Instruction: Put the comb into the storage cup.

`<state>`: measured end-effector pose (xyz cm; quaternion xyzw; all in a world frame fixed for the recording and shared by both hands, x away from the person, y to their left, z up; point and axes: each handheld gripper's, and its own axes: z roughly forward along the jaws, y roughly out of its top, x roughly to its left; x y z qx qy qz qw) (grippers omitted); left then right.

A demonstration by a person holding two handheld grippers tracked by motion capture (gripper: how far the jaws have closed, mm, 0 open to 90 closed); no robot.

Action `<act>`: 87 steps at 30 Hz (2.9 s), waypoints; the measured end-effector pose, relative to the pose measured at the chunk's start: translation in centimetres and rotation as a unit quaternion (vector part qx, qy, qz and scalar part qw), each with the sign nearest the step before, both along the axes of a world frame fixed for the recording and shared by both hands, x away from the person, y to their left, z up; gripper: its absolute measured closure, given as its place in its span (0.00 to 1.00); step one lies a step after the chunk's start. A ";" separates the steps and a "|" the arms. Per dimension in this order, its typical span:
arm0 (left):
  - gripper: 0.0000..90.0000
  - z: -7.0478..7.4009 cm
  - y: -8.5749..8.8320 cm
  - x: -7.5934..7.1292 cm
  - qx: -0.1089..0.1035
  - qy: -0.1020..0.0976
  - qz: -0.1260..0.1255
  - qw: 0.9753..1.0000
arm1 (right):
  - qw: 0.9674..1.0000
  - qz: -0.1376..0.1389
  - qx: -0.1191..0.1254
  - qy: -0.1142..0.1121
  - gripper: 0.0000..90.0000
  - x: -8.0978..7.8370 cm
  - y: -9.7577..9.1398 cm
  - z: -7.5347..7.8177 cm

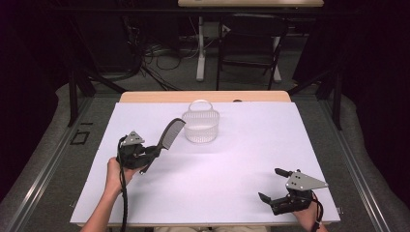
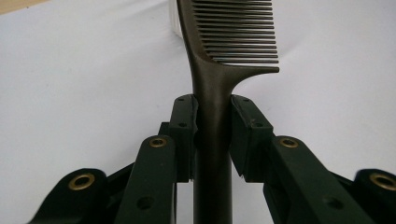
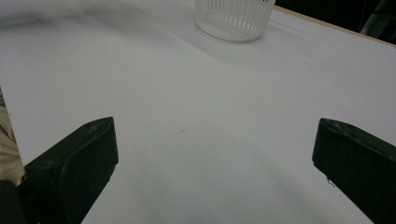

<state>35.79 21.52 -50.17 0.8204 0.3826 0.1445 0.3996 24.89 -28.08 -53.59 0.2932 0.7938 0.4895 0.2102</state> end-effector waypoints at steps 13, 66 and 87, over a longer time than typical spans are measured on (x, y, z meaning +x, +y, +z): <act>0.80 0.3 -0.1 -0.2 -0.024 -0.038 0.017 0.999 | 1.000 -0.001 0.005 -0.001 0.00 -0.1 -0.2 0.1; 0.80 2.9 -2.7 0.2 -0.066 -0.143 0.030 0.987 | 1.000 0.001 -0.003 0.003 0.00 0.1 0.2 0.0; 0.80 4.4 -4.3 1.7 -0.073 -0.164 0.027 0.983 | 1.000 0.001 -0.005 0.006 0.00 0.1 0.2 -0.1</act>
